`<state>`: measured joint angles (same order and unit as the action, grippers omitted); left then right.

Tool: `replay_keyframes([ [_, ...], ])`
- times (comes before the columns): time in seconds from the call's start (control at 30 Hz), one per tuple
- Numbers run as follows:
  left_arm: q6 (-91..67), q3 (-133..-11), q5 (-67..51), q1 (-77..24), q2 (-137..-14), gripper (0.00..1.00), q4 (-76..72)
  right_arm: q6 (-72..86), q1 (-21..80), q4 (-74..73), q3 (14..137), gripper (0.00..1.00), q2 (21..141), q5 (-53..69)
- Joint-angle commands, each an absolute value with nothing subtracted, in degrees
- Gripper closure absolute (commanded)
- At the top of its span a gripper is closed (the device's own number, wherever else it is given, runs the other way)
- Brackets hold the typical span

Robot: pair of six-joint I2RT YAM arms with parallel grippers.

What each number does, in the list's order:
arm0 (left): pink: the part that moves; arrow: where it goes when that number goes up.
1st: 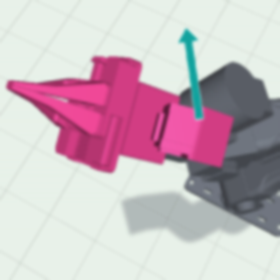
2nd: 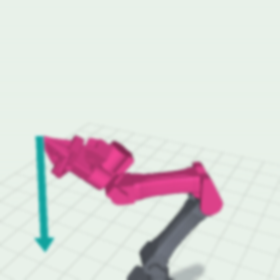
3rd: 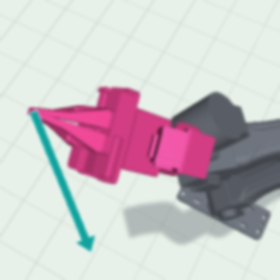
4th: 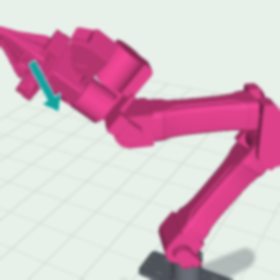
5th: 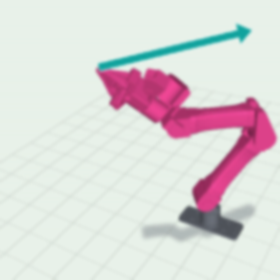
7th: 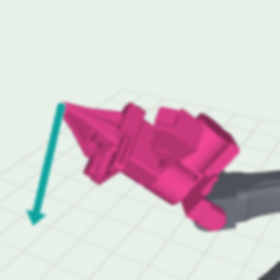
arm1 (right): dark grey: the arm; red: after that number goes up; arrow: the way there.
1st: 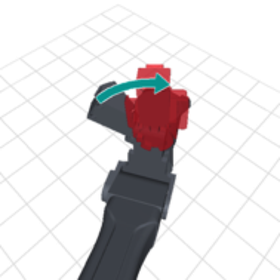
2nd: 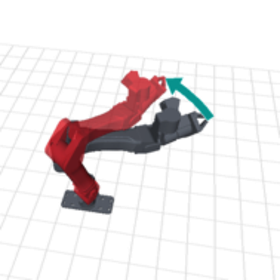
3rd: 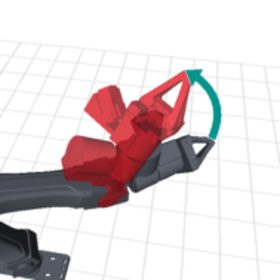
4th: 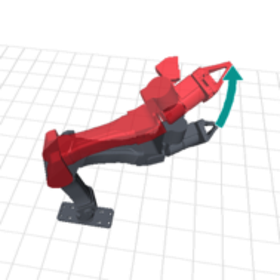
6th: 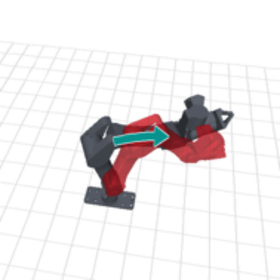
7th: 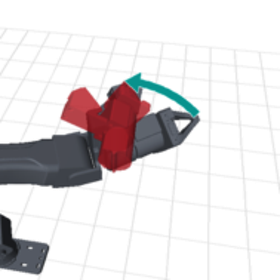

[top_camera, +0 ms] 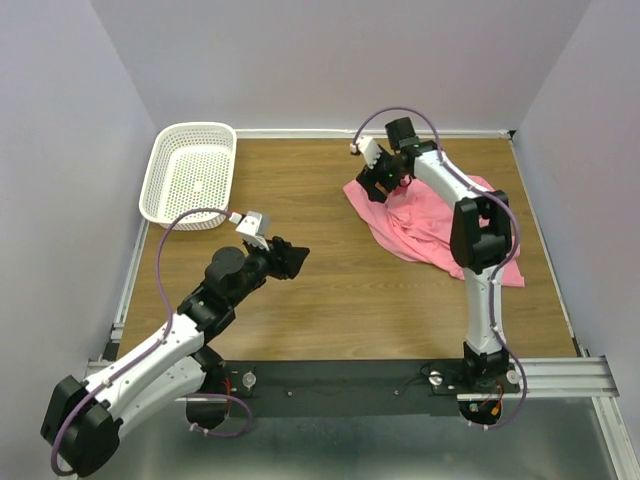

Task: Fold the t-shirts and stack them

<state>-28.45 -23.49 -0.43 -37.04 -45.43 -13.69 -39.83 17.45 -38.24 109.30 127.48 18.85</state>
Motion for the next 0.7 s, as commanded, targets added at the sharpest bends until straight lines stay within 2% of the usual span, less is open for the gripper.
replay_keyframes([
  [0.0,-27.86,-21.36,2.29,-36.74,-41.31,0.36,-10.72,-45.88,18.81,-42.28,114.95,0.16,130.94,11.79],
  [0.23,-28.21,-21.09,1.93,-36.65,-39.46,0.36,-10.28,-46.93,18.81,-42.19,118.91,0.21,135.52,4.23],
  [0.57,-28.39,-21.01,1.41,-36.74,-40.17,0.36,-10.37,-46.84,18.63,-41.66,121.64,0.30,139.22,0.35],
  [0.6,-28.30,-20.83,1.32,-36.74,-40.25,0.36,-10.63,-47.02,18.63,-41.57,121.73,0.32,139.83,-1.13],
  [0.67,-28.21,-20.74,1.06,-36.74,-40.78,0.36,-11.51,-47.11,18.63,-41.49,122.08,0.45,140.36,-2.19],
])
